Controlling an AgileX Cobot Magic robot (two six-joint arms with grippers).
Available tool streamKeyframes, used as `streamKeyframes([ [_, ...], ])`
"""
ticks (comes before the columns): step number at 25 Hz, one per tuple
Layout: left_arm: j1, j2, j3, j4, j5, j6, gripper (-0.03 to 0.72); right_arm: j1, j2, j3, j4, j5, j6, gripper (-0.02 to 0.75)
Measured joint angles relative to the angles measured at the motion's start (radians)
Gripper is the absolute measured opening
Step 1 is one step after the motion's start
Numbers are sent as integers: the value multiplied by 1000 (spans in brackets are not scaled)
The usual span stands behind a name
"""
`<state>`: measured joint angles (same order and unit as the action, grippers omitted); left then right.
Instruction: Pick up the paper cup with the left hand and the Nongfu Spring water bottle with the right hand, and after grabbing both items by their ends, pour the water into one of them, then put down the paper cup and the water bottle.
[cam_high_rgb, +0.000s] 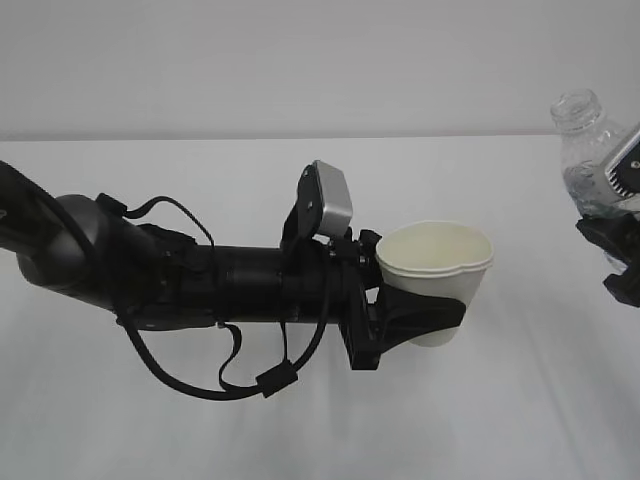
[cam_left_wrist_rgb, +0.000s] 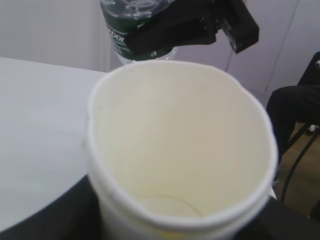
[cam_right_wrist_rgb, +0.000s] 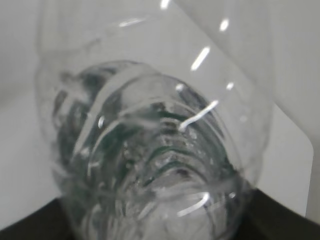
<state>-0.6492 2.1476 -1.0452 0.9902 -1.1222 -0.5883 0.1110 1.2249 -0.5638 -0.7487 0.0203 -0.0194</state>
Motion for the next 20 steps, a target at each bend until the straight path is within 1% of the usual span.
streamKeyframes([
  [11,0,15,0,-6,-4,10,428,0,0,0,-85,-4,0,414],
  [15,0,15,0,-6,-4,10,428,0,0,0,-103,-38,0,414],
  [20,-11,15,-40,13,47,12,428,0,0,0,-129,-55,-2,413],
])
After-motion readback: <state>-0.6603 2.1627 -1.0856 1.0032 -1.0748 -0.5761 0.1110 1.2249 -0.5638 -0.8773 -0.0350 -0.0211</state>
